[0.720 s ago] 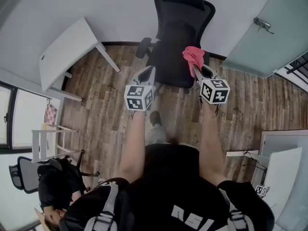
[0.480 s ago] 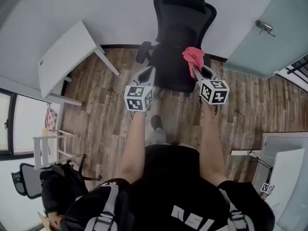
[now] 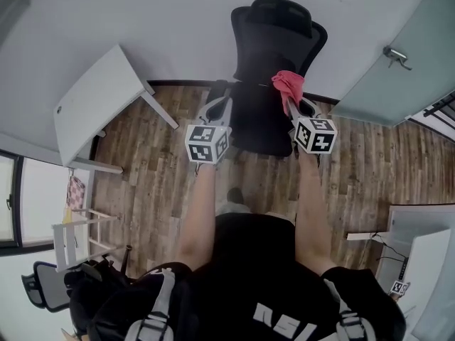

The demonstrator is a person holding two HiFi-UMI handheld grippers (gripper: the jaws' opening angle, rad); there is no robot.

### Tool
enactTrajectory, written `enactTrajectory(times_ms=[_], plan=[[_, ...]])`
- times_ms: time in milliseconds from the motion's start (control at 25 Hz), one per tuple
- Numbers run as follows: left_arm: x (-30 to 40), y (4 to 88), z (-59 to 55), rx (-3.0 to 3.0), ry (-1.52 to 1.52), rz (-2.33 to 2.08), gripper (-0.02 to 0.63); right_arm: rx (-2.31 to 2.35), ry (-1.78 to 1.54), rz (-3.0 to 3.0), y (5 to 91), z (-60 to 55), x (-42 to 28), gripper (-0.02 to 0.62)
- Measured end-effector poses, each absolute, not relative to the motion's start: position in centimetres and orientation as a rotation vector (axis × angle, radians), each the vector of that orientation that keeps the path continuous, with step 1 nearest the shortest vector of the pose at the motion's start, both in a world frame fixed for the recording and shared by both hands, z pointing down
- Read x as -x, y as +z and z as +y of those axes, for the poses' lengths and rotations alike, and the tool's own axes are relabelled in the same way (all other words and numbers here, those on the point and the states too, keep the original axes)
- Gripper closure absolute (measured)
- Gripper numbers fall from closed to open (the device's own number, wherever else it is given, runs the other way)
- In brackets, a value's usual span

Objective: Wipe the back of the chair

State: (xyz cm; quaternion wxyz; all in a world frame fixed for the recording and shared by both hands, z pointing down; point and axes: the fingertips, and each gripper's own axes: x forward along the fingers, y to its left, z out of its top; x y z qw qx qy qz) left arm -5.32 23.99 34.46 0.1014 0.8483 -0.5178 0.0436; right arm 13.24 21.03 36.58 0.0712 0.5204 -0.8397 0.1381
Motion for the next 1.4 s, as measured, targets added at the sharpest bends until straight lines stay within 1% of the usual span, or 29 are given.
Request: enactTrajectory(times_ms=[240,600,880,1400], plan=[[8.0,34.6,19.7,-2.519,0.136,-1.503,0.581,-1.591,0.426,-2.504,37.1,16.9,-10.5,0.508],[10.5,36.6,14.9,-2.498,0.158,-1.468,0.581,-1.652,0.485,-2.450,39.0,12.4,-9.5,0.508],[10.3,38.0,9.8,-2.487,0.158,-1.443,0.581,-1.648,0.479,-2.441,39.9,7.3,-9.5,0.508],[8.4,37.4,-4.3,-2.466,0.175,-1.447,0.581,-1.592,0.521,-2.451,39.6,-8.1,-9.7,0.508]])
